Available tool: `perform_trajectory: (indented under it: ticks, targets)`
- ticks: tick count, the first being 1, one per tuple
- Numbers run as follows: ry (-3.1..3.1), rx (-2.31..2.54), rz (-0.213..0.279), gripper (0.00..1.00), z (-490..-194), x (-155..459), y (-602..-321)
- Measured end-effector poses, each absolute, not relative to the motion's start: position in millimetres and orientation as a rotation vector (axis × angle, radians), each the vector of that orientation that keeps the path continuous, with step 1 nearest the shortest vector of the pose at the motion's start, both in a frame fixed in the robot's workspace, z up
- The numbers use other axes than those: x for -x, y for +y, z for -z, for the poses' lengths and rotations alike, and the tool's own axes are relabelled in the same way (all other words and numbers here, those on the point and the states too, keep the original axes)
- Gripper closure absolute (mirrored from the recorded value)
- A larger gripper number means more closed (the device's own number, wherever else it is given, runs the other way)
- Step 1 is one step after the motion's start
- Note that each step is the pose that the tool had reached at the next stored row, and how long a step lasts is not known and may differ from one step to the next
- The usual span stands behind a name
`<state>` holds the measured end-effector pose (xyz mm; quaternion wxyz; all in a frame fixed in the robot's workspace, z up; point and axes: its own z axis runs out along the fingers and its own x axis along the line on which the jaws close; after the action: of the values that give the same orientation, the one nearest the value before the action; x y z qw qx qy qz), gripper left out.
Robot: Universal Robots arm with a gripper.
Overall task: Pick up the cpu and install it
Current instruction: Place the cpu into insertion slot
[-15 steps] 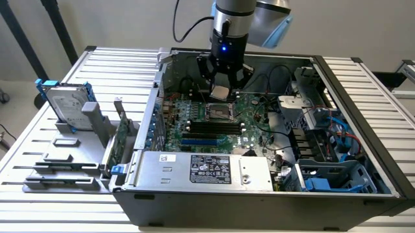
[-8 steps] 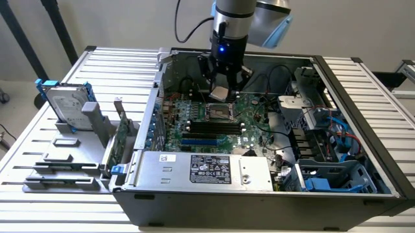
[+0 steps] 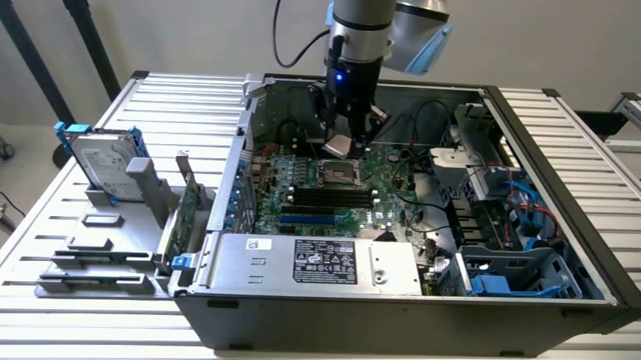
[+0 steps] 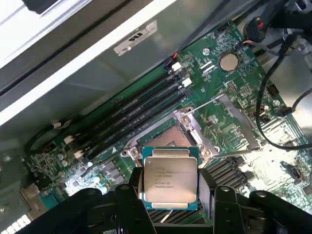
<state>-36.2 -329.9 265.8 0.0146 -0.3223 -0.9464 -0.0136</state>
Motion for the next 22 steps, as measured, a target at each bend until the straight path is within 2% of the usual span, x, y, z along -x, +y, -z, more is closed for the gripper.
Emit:
perform_trajectory:
  ticks: [22]
  targets:
    - [-2.692,1.573,0.051,0.45,-250,36,-330]
